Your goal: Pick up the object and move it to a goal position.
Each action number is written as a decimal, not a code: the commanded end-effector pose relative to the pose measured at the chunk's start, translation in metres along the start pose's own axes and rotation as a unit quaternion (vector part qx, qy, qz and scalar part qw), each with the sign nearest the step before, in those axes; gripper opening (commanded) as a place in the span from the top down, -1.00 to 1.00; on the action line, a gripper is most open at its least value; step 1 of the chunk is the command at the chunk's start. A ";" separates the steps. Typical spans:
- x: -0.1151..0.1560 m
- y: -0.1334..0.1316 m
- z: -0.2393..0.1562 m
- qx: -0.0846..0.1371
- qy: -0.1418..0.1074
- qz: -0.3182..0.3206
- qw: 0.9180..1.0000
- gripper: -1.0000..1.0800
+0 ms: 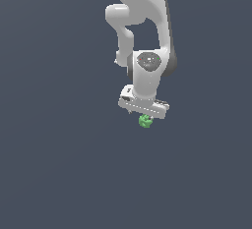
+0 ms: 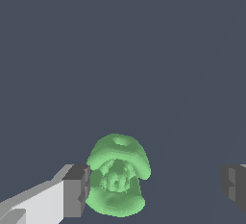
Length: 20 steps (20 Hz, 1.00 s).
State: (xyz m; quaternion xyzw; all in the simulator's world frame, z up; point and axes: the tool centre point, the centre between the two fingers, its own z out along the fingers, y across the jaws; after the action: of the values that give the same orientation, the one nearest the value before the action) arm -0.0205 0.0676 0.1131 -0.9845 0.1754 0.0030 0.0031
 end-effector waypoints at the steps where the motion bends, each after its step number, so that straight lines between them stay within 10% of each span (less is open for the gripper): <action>1: -0.008 -0.007 0.006 -0.001 0.001 0.023 1.000 -0.92; 20: -0.033 -0.027 0.023 -0.002 0.003 0.091 0.996 -0.92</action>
State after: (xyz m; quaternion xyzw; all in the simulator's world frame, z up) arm -0.0427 0.1046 0.0907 -0.9646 0.2639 0.0002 0.0000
